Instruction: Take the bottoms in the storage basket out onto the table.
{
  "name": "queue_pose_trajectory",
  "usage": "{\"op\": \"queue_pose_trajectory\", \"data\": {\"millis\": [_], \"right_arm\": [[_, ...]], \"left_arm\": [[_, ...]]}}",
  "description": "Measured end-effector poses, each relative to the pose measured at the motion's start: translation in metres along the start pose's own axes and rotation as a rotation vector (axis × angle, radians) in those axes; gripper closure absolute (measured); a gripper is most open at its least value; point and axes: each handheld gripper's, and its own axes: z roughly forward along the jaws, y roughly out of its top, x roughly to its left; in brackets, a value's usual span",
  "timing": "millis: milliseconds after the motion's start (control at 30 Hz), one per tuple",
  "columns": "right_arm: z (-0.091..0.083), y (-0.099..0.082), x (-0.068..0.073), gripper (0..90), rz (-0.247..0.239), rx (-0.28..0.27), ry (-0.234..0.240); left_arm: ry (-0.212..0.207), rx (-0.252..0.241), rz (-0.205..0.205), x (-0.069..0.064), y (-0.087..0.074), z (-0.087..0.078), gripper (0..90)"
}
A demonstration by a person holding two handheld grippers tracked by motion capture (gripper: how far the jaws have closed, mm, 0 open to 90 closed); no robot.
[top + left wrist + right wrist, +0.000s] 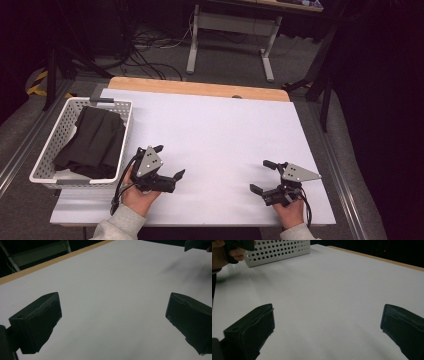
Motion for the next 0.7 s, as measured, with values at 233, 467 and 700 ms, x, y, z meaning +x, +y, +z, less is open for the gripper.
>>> {"op": "queue_pose_trajectory", "data": {"millis": [233,467,700], "right_arm": [[0.001,0.0,0.0,0.0,-0.002,0.005,0.0],[0.0,0.0,0.0,0.0,-0.001,0.004,0.0],[0.001,0.0,0.0,0.0,-0.001,0.005,0.0]], "left_arm": [[-0.001,0.007,0.012,0.004,0.008,-0.009,1.3],[-0.011,0.0,0.01,0.009,0.016,-0.015,1.3],[-0.01,0.0,0.017,0.012,0.023,-0.021,1.2]]}}
